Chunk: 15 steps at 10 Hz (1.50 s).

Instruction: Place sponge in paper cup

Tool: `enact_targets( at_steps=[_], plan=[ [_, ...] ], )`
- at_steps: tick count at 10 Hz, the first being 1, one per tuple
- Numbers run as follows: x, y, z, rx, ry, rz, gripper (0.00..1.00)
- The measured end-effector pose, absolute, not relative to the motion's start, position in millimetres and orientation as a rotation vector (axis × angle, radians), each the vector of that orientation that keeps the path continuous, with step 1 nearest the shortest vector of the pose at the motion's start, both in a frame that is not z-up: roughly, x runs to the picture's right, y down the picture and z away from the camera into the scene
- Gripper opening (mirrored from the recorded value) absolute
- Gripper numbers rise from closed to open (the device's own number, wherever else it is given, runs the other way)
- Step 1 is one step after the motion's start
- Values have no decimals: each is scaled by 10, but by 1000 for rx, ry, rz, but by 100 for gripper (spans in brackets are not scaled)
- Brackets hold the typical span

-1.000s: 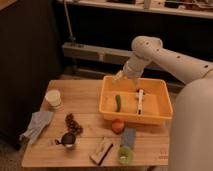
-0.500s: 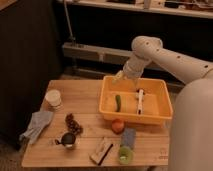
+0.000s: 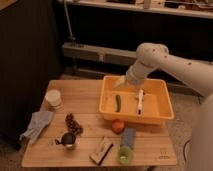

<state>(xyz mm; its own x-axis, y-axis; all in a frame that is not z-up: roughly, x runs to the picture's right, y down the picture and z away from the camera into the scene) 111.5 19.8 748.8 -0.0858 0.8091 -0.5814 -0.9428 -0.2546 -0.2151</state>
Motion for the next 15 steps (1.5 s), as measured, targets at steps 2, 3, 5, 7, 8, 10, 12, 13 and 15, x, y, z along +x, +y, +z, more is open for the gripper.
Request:
enact_targets(
  at_steps=[2,3,5,7,8,10,12,13,15],
  plan=[
    [1117,629,7244,-720,245,1728,75],
    [1111,915,7083,-724,241,1750,75],
    [1076,1256,6909,-750,245,1758,75],
    [1053,1378,6846,-762,246,1754,75],
    [1043,1374,6847,-762,245,1752,75],
    [1033,1376,6854,-765,245,1750,75],
    [1081,1433,6917,-781,284,1761,75],
    [1114,1511,7003,-792,312,1772,75],
    [1236,1750,7222,-800,383,1789,75]
  ],
)
